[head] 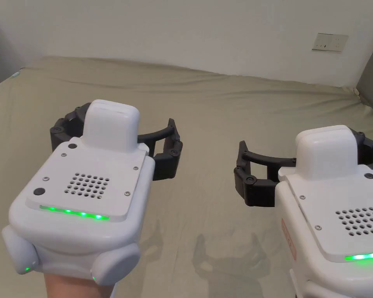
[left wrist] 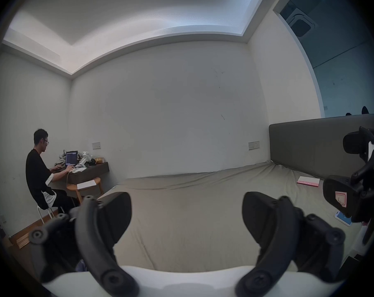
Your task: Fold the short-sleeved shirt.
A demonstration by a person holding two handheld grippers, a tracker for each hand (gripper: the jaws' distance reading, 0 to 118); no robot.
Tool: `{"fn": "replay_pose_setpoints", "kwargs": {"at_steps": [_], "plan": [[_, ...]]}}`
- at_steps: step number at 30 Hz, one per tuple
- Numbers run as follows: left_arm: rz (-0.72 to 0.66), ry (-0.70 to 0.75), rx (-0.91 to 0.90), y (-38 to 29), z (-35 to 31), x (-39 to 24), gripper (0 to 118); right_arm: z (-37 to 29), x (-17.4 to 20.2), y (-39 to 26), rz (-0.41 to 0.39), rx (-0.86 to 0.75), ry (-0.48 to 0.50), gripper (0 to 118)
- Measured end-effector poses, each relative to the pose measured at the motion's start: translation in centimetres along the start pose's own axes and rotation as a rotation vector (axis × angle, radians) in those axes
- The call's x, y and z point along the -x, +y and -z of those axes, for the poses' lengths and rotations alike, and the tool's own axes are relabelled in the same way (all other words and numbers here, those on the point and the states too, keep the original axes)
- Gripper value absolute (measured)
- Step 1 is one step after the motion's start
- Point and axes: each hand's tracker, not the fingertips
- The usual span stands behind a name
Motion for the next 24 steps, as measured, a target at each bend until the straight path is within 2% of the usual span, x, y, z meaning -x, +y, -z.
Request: {"fn": "replay_pose_setpoints", "kwargs": {"at_steps": [2, 6, 9, 10, 13, 17, 24], "plan": [[0.011, 0.014, 0.003, -0.1, 0.1, 0.1, 118, 0.4, -0.1, 0.4, 0.022, 0.037, -0.013, 118], [0.026, 0.003, 0.000, -0.1, 0.1, 0.2, 118, 1.0, -1.1, 1.0, 0.174, 0.127, 0.041, 118], [0.024, 0.004, -0.002, 0.0, -0.1, 0.3, 118, 1.7, -1.1, 1.7, 0.262, 0.188, -0.037, 118], [0.021, 0.004, -0.003, 0.1, -0.2, 0.4, 118, 1.9, -1.2, 2.1, 0.266, 0.229, -0.063, 118], [0.007, 0.000, -0.004, 0.3, -0.2, 0.5, 118, 2.3, -1.6, 2.8, 0.258, 0.298, -0.057, 118], [0.005, 0.004, -0.014, 0.6, -0.4, 0.4, 118, 1.7, -2.2, 2.9, 0.285, 0.237, -0.028, 118], [0.008, 0.004, -0.022, 0.8, -0.5, 0.2, 118, 1.0, -1.9, 3.6, 0.243, 0.218, -0.058, 118]]}}
